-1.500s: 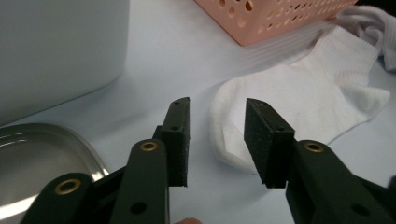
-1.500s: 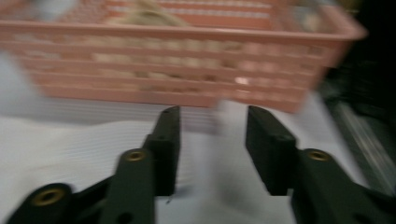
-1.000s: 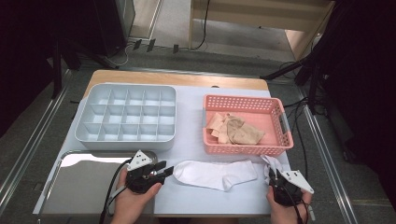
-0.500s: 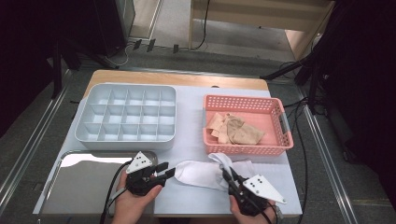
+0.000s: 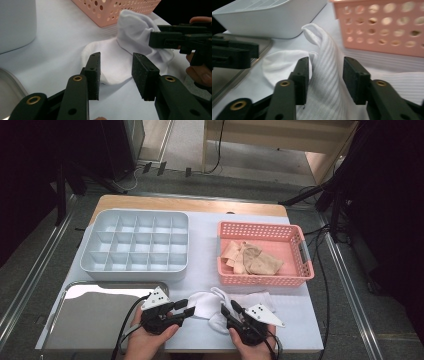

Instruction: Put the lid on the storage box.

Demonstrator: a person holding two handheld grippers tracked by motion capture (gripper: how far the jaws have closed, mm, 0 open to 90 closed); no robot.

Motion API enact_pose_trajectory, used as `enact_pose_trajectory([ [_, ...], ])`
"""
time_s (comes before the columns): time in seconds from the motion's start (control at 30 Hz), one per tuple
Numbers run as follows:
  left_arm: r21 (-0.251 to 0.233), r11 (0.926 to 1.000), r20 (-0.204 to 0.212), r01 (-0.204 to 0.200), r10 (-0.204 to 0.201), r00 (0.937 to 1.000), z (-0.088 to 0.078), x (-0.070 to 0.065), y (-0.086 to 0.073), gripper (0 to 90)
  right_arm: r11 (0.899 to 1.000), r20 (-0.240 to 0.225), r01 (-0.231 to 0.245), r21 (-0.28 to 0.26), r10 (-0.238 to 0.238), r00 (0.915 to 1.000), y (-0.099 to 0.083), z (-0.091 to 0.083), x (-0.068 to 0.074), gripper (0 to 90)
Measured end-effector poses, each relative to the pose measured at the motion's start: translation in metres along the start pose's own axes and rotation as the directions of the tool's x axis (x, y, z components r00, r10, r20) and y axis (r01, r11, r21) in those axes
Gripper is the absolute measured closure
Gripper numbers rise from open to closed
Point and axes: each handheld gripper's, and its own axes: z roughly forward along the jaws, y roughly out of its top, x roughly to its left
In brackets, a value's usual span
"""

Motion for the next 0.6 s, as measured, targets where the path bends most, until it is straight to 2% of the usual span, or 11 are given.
enact_pose_trajectory([
  [0.03, -0.004, 1.0, 0.001, 0.001, -0.001, 1.0, -0.001, 0.001, 0.0, 60.7, 1.0, -0.007, -0.017, -0.025, 0.017, 0.9998, 0.002, -0.006, -0.006, 53.3],
  [0.1, -0.002, 1.0, -0.003, 0.002, -0.002, 1.0, -0.001, 0.0, 0.0, 60.8, 0.998, -0.011, -0.01, -0.054, 0.009, 0.9999, 0.005, -0.016, -0.008, 52.7],
  [0.2, -0.002, 1.0, 0.007, -0.004, 0.004, 1.0, -0.001, -0.001, -0.001, 60.9, 0.998, 0.003, 0.011, -0.062, -0.011, 0.9999, 0.005, -0.031, -0.009, 53.1],
  [0.3, 0.006, 0.9998, 0.022, -0.02, 0.02, 0.9996, 0.002, -0.007, -0.002, 60.8, 0.998, 0.016, 0.008, -0.057, -0.007, 0.9998, 0.003, -0.04, -0.012, 53.3],
  [0.37, 0.018, 0.9993, 0.05, -0.034, 0.033, 0.9982, 0.007, -0.012, -0.004, 60.0, 0.999, -0.018, -0.003, -0.054, 0.003, 0.9998, -0.003, -0.049, -0.015, 52.3],
  [0.4, 0.018, 0.9993, 0.05, -0.034, 0.033, 0.9982, 0.007, -0.012, -0.004, 59.5, 0.999, -0.046, 0.001, -0.045, -0.003, 0.9989, -0.005, -0.051, -0.015, 51.3],
  [0.5, 0.045, 0.9978, 0.077, -0.048, 0.044, 0.9961, 0.019, -0.021, -0.008, 57.7, 0.999, -0.099, 0.037, -0.017, -0.039, 0.9944, -0.011, -0.05, -0.01, 46.7],
  [0.53, 0.045, 0.9978, 0.077, -0.048, 0.044, 0.9961, 0.019, -0.021, -0.008, 56.7, 0.999, -0.094, 0.051, -0.006, -0.051, 0.9943, -0.013, -0.048, -0.008, 45.3],
  [0.6, 0.053, 0.9968, 0.086, -0.06, 0.055, 0.9948, 0.028, -0.03, -0.009, 53.9, 0.996, -0.069, 0.089, 0.012, -0.088, 0.9937, -0.015, -0.041, -0.002, 45.3],
])
